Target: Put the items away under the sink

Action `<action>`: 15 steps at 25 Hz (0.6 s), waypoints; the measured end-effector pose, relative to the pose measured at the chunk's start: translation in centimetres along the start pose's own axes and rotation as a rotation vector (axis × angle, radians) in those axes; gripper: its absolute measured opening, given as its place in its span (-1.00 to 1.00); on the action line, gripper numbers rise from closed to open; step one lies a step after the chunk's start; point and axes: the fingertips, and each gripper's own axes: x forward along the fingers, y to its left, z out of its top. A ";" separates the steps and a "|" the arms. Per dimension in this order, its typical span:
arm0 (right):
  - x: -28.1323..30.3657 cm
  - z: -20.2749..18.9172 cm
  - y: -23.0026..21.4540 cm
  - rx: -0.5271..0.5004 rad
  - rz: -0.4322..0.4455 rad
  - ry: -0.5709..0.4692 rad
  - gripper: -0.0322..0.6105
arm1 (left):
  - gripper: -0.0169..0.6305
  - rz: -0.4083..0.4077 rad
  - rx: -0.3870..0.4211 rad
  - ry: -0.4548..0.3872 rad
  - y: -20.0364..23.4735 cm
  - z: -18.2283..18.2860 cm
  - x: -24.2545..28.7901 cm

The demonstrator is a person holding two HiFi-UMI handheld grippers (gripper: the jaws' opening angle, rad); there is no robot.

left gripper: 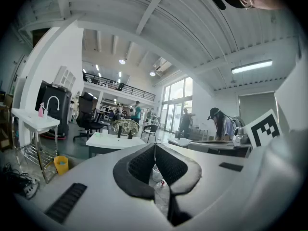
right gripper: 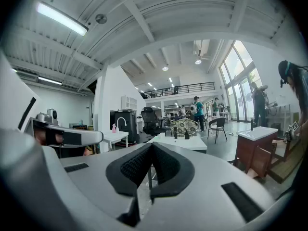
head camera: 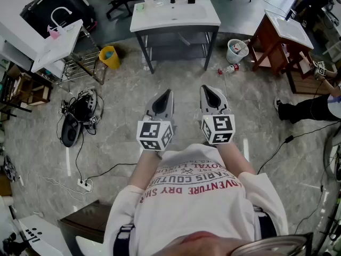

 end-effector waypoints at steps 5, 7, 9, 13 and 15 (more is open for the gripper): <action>0.3 0.1 -0.3 -0.005 -0.001 -0.001 -0.82 | -0.88 -0.003 0.006 0.006 0.1 0.0 0.6; 0.4 0.0 -0.4 -0.005 -0.003 0.000 -0.82 | -0.88 -0.004 0.016 0.010 0.1 -0.1 0.8; 0.5 -0.1 -0.4 -0.003 -0.003 0.003 -0.82 | -0.88 -0.006 0.027 0.013 0.2 -0.1 1.0; 0.7 -0.2 -0.3 0.029 -0.010 -0.004 -0.82 | -0.88 -0.015 0.018 0.011 0.5 0.0 1.1; 0.9 -0.5 -0.3 0.043 -0.016 -0.003 -0.82 | -0.88 -0.017 0.008 0.012 0.8 -0.3 1.2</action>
